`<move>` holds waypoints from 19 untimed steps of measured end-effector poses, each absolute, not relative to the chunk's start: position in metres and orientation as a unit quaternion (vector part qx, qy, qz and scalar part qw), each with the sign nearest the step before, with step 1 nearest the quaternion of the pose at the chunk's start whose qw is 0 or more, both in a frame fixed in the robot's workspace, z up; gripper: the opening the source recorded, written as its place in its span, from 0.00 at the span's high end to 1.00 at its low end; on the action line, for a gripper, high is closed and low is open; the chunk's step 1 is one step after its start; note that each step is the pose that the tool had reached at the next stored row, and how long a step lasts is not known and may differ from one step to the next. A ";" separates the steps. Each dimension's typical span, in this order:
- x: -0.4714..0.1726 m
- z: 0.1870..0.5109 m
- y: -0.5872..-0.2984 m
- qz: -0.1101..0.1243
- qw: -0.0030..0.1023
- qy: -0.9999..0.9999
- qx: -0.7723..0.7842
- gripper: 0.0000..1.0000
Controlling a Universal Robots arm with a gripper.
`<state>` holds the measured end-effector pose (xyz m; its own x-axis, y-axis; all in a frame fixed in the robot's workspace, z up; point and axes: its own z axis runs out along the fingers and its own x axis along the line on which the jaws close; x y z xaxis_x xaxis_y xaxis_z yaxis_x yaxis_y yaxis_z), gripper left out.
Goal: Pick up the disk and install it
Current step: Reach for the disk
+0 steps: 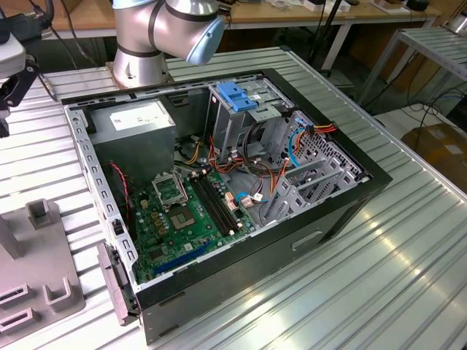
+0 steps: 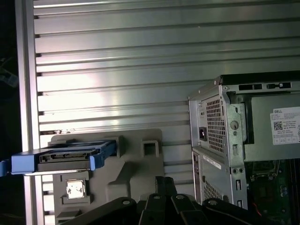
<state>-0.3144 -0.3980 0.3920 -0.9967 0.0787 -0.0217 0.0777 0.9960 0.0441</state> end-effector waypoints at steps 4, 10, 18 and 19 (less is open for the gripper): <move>-0.318 0.392 -0.398 0.022 0.012 0.999 0.039 0.90; -0.324 0.392 -0.398 0.022 0.011 0.999 0.039 0.90; -0.334 0.392 -0.398 0.022 0.011 0.999 0.039 0.90; -0.336 0.392 -0.398 0.022 0.011 0.999 0.039 0.90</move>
<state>-0.3357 -0.3980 0.3917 -0.9967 0.0788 -0.0206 0.0778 0.9960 0.0441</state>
